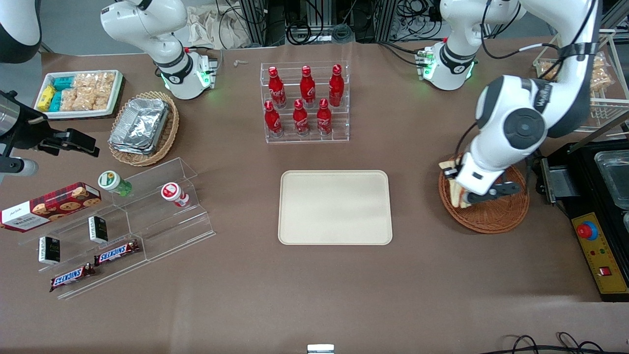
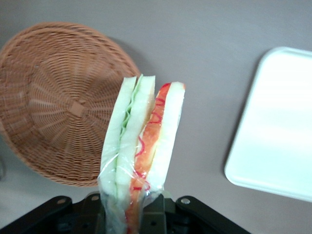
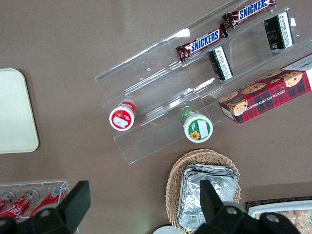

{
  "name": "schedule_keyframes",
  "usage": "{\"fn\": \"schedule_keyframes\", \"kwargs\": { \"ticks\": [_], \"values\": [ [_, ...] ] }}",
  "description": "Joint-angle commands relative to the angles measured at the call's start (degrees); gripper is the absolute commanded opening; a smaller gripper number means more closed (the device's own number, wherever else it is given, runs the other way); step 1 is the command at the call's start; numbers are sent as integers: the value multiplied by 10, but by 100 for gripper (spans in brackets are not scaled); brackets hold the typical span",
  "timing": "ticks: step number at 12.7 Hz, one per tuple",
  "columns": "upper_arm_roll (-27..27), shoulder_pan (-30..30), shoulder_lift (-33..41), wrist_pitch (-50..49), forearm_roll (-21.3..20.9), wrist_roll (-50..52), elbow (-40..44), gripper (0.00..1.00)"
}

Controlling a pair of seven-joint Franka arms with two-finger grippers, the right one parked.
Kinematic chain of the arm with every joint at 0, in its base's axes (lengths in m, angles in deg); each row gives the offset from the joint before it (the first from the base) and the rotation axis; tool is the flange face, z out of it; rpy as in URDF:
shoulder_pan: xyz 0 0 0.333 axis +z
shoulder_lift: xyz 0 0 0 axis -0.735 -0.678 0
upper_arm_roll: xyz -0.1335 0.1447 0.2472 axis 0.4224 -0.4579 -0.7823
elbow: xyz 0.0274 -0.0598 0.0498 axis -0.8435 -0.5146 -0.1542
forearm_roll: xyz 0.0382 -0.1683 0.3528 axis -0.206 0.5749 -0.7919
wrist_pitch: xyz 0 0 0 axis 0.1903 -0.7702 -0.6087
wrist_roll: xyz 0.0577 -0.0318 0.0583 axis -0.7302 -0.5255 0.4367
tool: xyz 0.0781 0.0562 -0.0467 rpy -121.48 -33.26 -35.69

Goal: Place sandwich from basket to tray
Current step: 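Carry the sandwich with the left gripper over the cream tray and lower it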

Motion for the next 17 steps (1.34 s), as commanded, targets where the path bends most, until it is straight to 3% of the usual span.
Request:
{"fn": "schedule_keyframes", "kwargs": {
  "ticks": [1,6,9,13,17],
  "values": [
    [44,1,-22,-4,-8,-18,19,0],
    [68,-35,-94,79,-11,13,34,0],
    [67,-65,-165,130,-50,84,66,0],
    [67,-84,-253,130,-94,120,143,0],
    [67,-87,-294,130,-99,106,167,0]
  ]
}}
